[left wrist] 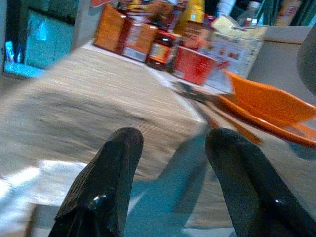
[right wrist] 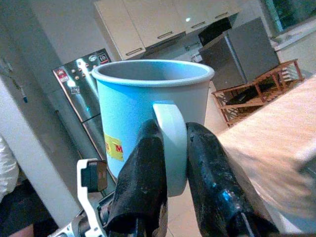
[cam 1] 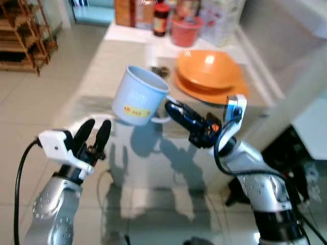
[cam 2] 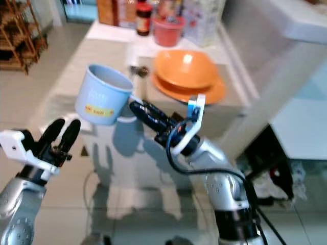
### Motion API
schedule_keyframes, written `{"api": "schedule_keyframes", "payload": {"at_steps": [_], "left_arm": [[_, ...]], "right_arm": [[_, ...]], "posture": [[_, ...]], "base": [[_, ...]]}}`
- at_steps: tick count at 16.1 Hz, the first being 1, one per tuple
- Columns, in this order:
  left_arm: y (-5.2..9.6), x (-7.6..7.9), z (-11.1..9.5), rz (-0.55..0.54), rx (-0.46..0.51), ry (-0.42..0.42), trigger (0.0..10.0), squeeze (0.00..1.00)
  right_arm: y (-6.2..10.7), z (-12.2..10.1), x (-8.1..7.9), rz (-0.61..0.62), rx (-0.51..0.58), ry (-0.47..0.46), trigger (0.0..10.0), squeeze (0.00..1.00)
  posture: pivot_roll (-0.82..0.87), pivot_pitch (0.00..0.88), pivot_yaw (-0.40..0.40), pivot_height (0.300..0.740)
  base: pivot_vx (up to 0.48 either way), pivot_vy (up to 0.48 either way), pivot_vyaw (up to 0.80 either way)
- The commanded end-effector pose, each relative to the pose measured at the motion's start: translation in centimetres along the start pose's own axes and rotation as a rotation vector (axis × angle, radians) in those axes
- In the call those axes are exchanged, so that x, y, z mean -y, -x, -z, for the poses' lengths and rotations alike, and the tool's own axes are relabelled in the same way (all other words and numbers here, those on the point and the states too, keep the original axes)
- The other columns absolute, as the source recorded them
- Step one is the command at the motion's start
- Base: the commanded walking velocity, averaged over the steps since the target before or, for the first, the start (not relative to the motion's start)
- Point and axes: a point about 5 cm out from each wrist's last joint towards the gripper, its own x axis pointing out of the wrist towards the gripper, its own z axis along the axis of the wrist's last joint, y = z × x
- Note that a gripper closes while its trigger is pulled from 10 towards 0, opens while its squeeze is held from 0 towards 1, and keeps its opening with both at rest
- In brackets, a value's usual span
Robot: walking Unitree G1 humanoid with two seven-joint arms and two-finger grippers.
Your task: Setting the table
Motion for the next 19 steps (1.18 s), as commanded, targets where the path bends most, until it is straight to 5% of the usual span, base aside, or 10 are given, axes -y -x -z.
{"api": "schedule_keyframes", "payload": {"at_steps": [1, 10, 19], "left_arm": [[-0.1, 0.8, 0.6, 0.035, -0.014, 0.027, 10.0, 0.00], [-1.1, 2.4, 1.6, 0.107, -0.026, 0.044, 10.0, 0.00], [-1.5, 3.2, 2.1, 0.128, -0.030, 0.052, 10.0, 0.00]], "right_arm": [[1.1, -0.2, 0.5, 0.032, -0.022, 0.030, 10.0, 0.00], [2.4, 0.4, 4.0, 0.325, -0.048, 0.154, 10.0, 0.00], [2.5, 0.6, 5.7, 0.532, -0.027, 0.262, 10.0, 0.00]], "posture": [[-0.05, 0.079, -0.041, 0.740], [-0.06, 0.077, -0.032, 0.740], [-0.07, 0.085, -0.032, 0.740]], "base": [[0.000, -0.472, 0.00], [0.000, -0.472, 0.00], [0.000, -0.470, 0.00]]}}
